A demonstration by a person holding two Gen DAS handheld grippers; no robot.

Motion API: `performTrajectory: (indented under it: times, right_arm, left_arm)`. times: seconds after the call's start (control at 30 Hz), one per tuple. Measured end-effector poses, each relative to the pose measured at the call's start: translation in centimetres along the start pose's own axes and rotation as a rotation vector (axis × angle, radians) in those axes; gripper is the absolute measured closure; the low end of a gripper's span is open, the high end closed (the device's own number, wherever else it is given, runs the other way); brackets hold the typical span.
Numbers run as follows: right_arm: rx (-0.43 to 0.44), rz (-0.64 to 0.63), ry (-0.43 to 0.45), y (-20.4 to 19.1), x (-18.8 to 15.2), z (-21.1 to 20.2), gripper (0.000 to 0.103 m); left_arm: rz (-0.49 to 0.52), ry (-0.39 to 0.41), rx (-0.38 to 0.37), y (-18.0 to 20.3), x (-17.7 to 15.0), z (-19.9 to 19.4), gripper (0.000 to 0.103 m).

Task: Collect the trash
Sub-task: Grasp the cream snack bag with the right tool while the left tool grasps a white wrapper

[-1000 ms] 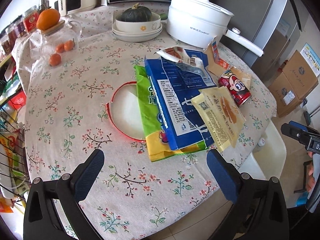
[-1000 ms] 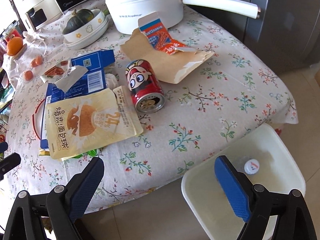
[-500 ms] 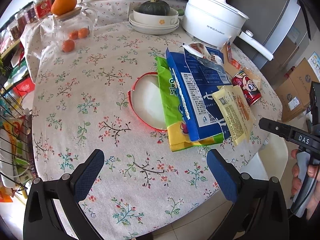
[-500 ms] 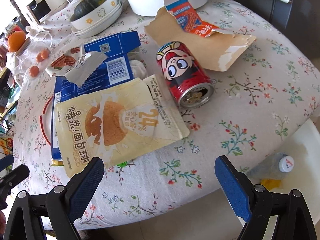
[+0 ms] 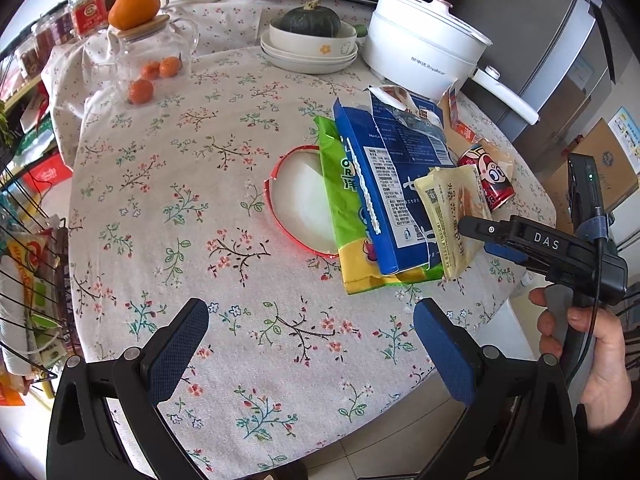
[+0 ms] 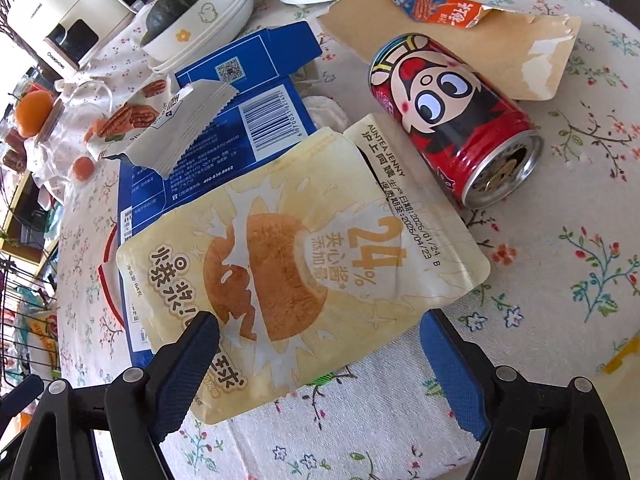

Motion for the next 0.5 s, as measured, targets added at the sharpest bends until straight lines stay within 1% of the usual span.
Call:
performTrajectory:
  times: [0.2, 0.3, 0.33, 0.37, 0.4, 0.47, 0.5]
  right_arm:
    - [0.038, 0.081, -0.02, 0.6, 0.3, 0.3, 0.02]
    - [0.063, 0.098, -0.016, 1.0, 0.8, 0.3, 0.025]
    - [0.081, 0.116, -0.024, 1.4, 0.9, 0.5, 0.03]
    - [0.106, 0.143, -0.032, 1.8, 1.0, 0.7, 0.033]
    - [0.127, 0.162, -0.021, 2.1, 1.1, 0.5, 0.035]
    - [0.153, 0.184, -0.029, 2.4, 1.3, 0.7, 0.051]
    - [0.162, 0.192, -0.032, 2.6, 1.4, 0.8, 0.055]
  left_arm:
    - [0.006, -0.008, 0.006, 0.2, 0.0, 0.3, 0.0]
    - [0.008, -0.014, 0.009, 0.4, -0.1, 0.5, 0.0]
    - [0.009, -0.016, 0.01, 0.5, -0.1, 0.6, 0.0]
    - [0.012, -0.018, 0.01, 0.6, -0.2, 0.6, 0.0]
    - [0.015, -0.02, 0.012, 0.7, -0.2, 0.7, 0.0]
    - [0.022, -0.025, 0.014, 1.1, -0.1, 0.9, 0.0]
    - [0.026, -0.028, 0.014, 1.2, -0.1, 1.0, 0.0]
Point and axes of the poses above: each gripper's, at about its wrist camera, not at the fingertips, and z roughly the way its jaws point, y to its right, x to its top, the point moved 3 cm from there along z, roughly the way its jaws point, and after that the axes turned 9 degrees about z, right-handed, at the moved point
